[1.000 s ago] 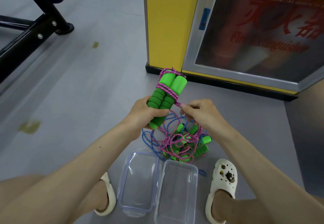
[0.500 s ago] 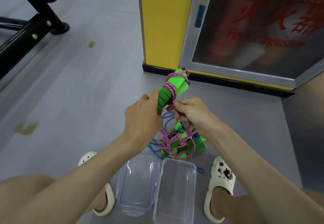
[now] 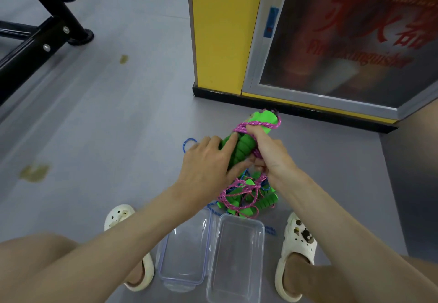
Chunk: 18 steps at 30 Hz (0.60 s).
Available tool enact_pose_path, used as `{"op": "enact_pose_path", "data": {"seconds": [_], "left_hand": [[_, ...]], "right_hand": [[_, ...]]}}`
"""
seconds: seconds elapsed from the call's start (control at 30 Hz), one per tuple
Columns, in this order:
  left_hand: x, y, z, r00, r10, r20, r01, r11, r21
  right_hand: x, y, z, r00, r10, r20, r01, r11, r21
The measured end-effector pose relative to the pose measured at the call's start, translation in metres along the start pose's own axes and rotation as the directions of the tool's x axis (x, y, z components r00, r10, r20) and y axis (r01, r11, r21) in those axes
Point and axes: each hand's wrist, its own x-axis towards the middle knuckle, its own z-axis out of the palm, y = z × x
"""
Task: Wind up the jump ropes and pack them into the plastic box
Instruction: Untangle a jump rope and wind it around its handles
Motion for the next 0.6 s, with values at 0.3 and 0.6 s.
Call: {"op": "enact_pose_path", "data": {"seconds": [0.3,0.6], "left_hand": [[0.014,-0.013,-0.026,0.649,-0.102,0.754,0.76,0.082,-0.644],[0.011,-0.006,-0.021,0.696,-0.138,0.705,0.714,0.027,-0.699]], "right_hand": [[0.005,-0.005,-0.001,0.975,-0.071,0.211,0.071,0.997,0.007],[0.004,-0.005,0.003,0.992,0.003,0.125,-0.018,0.993,0.12]]}}
